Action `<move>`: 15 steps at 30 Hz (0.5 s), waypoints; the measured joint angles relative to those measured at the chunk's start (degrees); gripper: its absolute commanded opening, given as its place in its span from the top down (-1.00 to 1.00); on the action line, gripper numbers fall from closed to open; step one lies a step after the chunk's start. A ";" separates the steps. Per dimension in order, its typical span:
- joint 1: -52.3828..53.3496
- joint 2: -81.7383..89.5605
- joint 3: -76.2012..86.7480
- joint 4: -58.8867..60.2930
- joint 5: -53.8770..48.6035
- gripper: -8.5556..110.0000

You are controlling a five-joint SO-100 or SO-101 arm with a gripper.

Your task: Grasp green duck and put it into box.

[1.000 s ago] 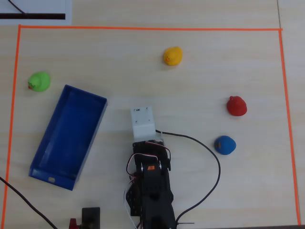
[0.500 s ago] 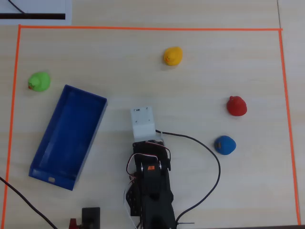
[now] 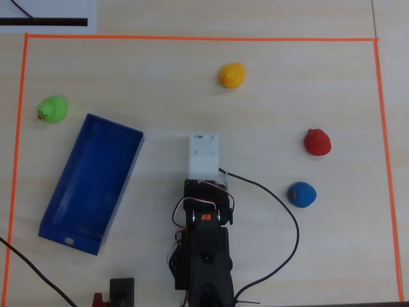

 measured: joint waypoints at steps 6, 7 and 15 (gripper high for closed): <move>0.88 -30.06 -33.13 0.88 4.39 0.46; 0.09 -35.16 -39.73 2.64 5.80 0.45; -17.05 -73.56 -92.02 22.06 17.84 0.43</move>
